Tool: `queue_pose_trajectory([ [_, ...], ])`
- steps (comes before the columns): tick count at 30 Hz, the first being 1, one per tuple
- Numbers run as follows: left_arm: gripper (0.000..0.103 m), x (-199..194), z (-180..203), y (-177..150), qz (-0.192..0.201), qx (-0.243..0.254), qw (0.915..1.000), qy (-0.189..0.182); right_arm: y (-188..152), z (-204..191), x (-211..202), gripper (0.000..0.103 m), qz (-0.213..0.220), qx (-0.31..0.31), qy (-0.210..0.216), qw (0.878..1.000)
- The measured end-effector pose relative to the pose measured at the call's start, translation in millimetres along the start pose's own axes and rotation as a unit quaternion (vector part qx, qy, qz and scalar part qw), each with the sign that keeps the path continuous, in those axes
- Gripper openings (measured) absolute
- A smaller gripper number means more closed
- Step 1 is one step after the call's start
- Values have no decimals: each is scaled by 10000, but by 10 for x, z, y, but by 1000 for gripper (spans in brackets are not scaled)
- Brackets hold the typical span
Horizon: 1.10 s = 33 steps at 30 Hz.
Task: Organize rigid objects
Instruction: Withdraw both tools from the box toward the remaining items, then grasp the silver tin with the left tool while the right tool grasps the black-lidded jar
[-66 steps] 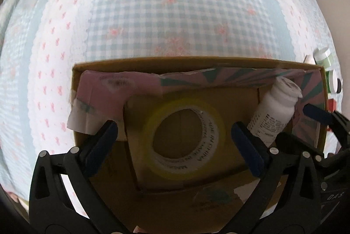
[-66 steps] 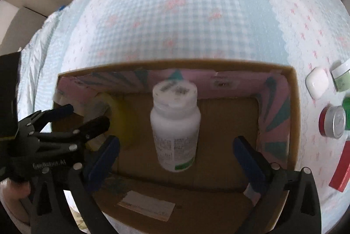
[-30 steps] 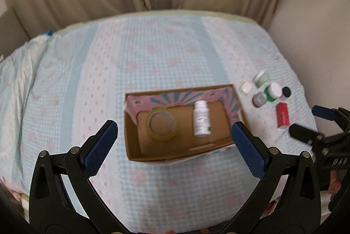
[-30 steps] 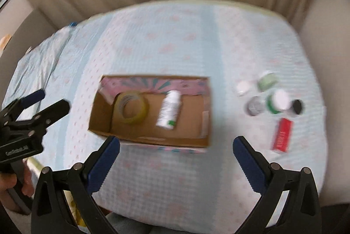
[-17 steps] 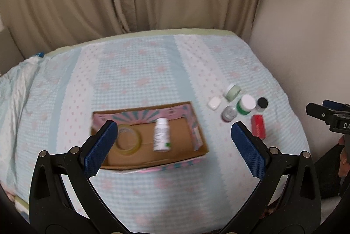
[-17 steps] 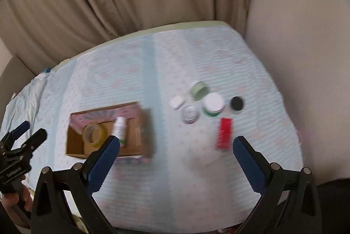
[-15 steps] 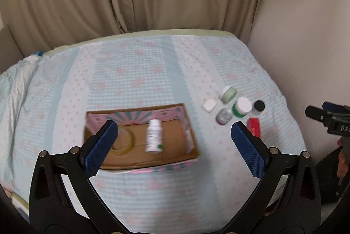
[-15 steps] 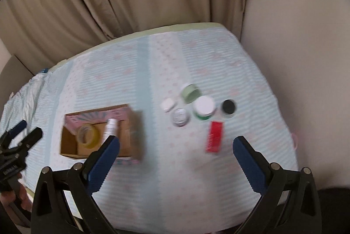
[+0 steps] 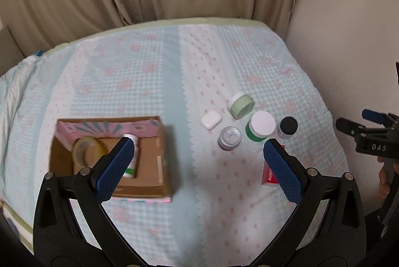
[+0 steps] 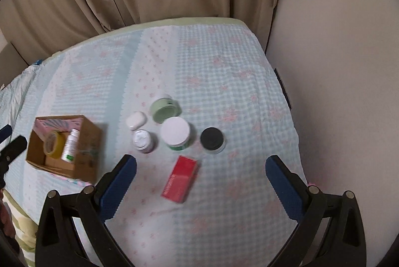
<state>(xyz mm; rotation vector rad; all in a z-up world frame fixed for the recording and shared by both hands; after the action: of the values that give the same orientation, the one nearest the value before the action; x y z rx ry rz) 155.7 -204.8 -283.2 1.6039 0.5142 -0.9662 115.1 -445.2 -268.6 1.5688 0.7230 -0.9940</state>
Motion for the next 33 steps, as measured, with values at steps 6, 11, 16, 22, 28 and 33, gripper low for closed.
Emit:
queue_pose_trajectory([
  [6, 103, 877, 361, -197, -270, 256, 9993, -14, 49, 199, 684, 103, -99, -122, -114, 9998],
  [11, 102, 1547, 511, -401, -481, 360, 9982, -7, -56, 269, 1304, 103, -303, -399, -190, 9986],
  [16, 93, 2149, 622, -551, -765, 423, 9961, -78, -209, 279, 1806, 97, -581, -556, -208, 9965],
  [22, 81, 2548, 728, -601, -874, 599, 9944, 14, -302, 317, 2170, 92, -640, -694, -290, 9951],
  [28, 69, 2672, 789, -597, -866, 790, 9931, 0, -308, 290, 2339, 73, -672, -1037, -402, 9915],
  [33, 51, 2717, 828, -596, -911, 890, 9918, -129, -302, 230, 2382, 53, -707, -1196, -174, 9901],
])
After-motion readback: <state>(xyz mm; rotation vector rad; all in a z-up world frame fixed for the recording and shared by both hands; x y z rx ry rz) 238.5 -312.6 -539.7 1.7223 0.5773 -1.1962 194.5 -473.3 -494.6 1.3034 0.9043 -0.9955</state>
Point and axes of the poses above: each gripper's, at about its wrist camera, not at the fingertips, and x roughly the way its jaws point, z to its right, y to its top, the point moved 6 cm from there along x, roughly the way its jaws point, and after that the axes turned 5 degrees about x, right-handed, at the moved point
